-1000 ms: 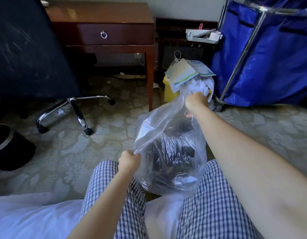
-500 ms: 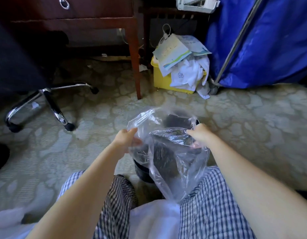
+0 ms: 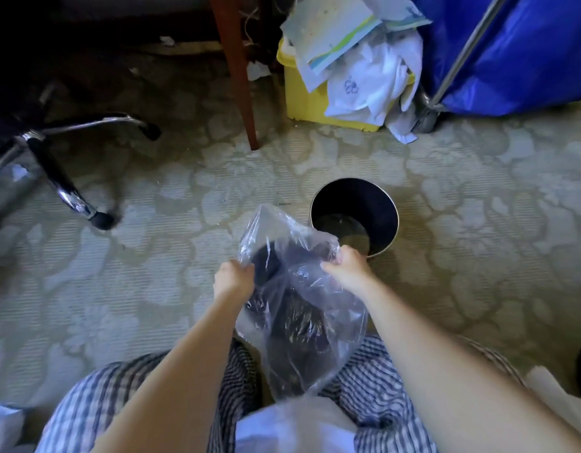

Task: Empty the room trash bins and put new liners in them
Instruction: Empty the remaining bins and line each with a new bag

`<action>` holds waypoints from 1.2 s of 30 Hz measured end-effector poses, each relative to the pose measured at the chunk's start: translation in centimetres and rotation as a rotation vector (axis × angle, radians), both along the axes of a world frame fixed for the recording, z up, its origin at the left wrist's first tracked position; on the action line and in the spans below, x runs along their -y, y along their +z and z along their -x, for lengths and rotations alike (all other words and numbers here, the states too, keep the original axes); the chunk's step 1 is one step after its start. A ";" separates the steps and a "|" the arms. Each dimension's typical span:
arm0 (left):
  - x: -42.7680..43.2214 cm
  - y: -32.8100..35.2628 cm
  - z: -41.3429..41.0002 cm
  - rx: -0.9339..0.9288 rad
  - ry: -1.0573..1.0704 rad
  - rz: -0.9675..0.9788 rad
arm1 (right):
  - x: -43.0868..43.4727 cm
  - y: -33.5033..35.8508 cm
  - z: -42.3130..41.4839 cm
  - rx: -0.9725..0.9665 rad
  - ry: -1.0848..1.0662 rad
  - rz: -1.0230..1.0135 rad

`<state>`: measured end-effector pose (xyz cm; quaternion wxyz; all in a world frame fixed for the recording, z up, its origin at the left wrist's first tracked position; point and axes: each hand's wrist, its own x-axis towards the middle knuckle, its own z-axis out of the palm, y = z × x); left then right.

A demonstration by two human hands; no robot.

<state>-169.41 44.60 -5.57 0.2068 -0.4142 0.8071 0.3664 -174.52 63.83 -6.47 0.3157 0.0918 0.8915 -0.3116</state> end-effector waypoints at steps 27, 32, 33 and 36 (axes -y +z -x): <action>4.1 -7.8 3.1 -0.141 -0.074 0.071 | 3.5 -11.1 3.2 0.308 0.145 0.073; 5.6 -6.5 4.0 -0.188 -0.034 0.194 | -1.9 -7.5 4.8 0.074 0.051 -0.096; 5.6 -6.3 4.0 -0.195 -0.033 0.204 | -2.9 -7.1 5.1 0.010 0.004 -0.141; 4.7 -5.6 3.6 -0.111 -0.081 0.200 | -4.0 -5.5 4.8 -0.085 -0.121 -0.209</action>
